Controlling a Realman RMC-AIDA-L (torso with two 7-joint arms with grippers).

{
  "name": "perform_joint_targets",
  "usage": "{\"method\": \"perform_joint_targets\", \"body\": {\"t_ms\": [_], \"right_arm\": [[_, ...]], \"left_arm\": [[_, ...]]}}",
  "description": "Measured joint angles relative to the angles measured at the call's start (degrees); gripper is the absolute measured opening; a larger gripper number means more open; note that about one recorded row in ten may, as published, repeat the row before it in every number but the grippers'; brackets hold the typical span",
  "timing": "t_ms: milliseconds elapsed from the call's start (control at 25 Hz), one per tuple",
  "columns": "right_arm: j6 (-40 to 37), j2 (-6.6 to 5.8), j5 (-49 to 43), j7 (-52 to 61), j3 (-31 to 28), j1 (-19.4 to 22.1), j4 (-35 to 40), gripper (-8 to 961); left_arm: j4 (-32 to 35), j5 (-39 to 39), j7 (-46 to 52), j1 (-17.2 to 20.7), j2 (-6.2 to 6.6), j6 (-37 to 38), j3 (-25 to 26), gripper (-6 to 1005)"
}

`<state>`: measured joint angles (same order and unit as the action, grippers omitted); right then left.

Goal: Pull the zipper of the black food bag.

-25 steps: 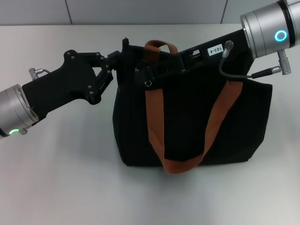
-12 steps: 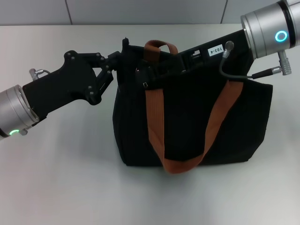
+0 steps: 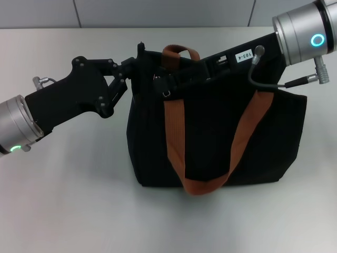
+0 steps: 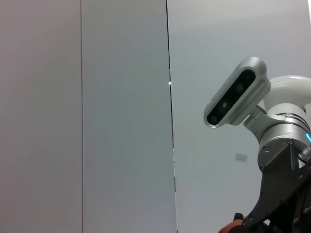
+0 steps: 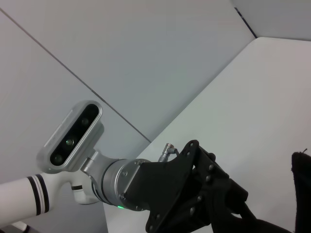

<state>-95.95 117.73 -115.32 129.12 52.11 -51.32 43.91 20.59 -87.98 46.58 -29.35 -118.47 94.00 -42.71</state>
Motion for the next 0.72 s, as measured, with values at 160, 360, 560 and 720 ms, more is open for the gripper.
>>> {"method": "perform_joint_targets", "body": {"t_ms": [160,360,560,720], "right_arm": [[0.18,-0.05,-0.27,0.0,0.0,-0.01,-0.06,304],[0.56,-0.03,-0.57,0.0,0.0,0.0,-0.16,278],[0.74,0.05,-0.62,0.27,0.0,-0.01,-0.02,252],[0.77,0.08,-0.62,0.35,0.01,-0.01,0.02,231]], "left_arm": [[0.06,0.0,0.0,0.0,0.0,0.1,0.0,17],[0.06,0.0,0.0,0.0,0.0,0.12,0.0,17],[0.07,0.0,0.0,0.0,0.0,0.13,0.0,16],[0.15,0.0,0.01,-0.03,0.0,0.13,0.0,16]]}}
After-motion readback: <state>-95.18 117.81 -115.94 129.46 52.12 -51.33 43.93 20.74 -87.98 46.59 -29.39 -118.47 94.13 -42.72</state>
